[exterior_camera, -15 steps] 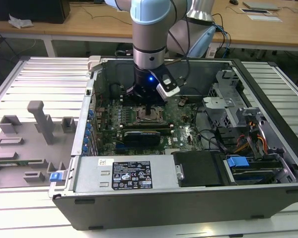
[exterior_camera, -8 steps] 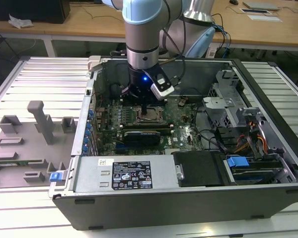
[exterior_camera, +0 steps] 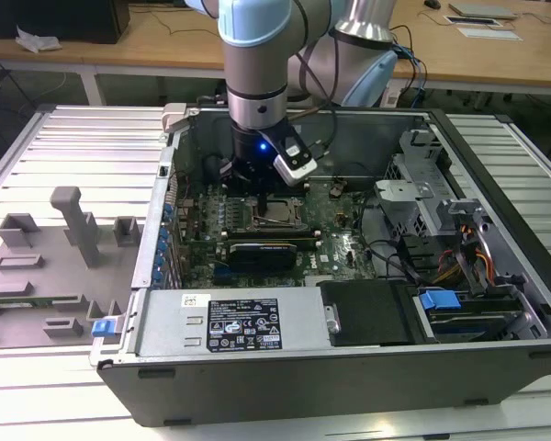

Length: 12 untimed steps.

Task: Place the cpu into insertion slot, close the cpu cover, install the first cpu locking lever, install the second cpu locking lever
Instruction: 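Close the cpu cover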

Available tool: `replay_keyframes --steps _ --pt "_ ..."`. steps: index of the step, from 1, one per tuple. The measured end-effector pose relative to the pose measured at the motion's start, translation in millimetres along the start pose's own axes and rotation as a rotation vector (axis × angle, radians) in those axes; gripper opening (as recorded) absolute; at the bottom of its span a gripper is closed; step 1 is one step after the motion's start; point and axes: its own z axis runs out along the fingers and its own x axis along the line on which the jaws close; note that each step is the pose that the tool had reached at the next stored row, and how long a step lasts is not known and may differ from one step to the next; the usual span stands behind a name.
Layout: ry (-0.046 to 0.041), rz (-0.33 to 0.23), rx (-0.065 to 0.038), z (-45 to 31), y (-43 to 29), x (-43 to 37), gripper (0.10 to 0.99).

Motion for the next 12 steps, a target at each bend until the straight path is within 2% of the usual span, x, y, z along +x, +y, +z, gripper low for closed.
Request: replay_keyframes --steps 6,12 --pt "0.0004 -0.005 0.000 2.2 0.0 0.7 0.106" --pt "0.0001 -0.005 0.000 2.5 -0.4 -2.4 0.106"
